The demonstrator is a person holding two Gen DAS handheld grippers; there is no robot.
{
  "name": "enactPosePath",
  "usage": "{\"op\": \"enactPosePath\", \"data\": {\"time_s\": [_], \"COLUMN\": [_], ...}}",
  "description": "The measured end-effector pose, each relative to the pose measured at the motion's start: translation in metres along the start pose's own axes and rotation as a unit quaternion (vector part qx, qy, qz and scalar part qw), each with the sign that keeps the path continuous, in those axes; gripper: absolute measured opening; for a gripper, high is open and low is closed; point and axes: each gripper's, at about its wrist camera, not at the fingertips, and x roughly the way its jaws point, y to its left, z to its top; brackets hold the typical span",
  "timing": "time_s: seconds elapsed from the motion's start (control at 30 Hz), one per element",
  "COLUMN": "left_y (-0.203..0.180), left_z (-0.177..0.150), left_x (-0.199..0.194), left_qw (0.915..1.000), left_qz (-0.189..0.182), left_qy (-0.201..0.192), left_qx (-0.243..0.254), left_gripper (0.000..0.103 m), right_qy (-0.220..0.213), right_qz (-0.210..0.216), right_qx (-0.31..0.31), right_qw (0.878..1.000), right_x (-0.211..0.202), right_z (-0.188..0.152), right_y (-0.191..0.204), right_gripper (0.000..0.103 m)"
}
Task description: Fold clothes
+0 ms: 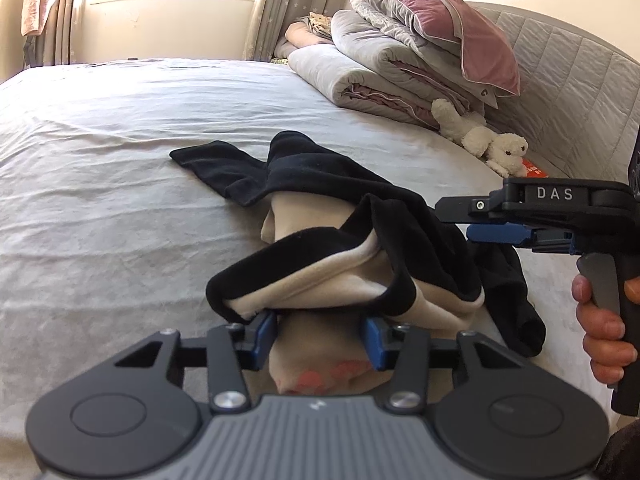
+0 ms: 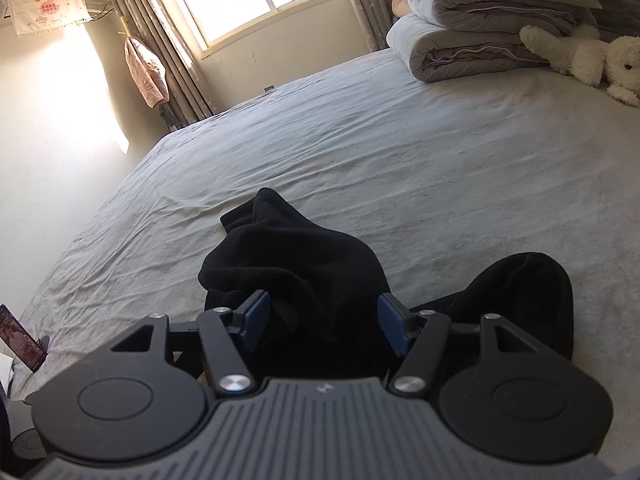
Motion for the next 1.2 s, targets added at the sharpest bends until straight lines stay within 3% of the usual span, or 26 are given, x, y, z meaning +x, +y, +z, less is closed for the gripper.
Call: {"op": "enactPosePath", "data": {"time_s": [0.23,0.43,0.83,1.13,1.2], "left_y": [0.001,0.004,0.011,0.014,0.014], "left_z": [0.004,0.007,0.012,0.011,0.010], "left_x": [-0.002,-0.006,-0.020,-0.024,-0.022], "left_qw": [0.9997,0.9994,0.9978,0.9983,0.9986], "left_qz": [0.012,0.008,0.011,0.009,0.009], "left_qy": [-0.015,-0.026,-0.051,-0.048,-0.041], "left_qx": [-0.013,-0.024,-0.040,-0.031,-0.033], "left_gripper": [0.021,0.009,0.000,0.000,0.007], "right_qy": [0.013,0.021,0.025,0.026,0.026], "right_qz": [0.013,0.005,-0.001,-0.005,-0.006], "right_qx": [-0.013,-0.037,-0.031,-0.035,-0.034], "right_qw": [1.000,0.999,0.999,0.999,0.999], "right_x": [0.003,0.007,0.013,0.017,0.017], "right_z": [-0.005,-0.009,-0.013,-0.014,-0.015], "right_y": [0.011,0.017,0.018,0.021,0.021], "right_gripper": [0.065,0.066,0.069,0.071,0.071]}}
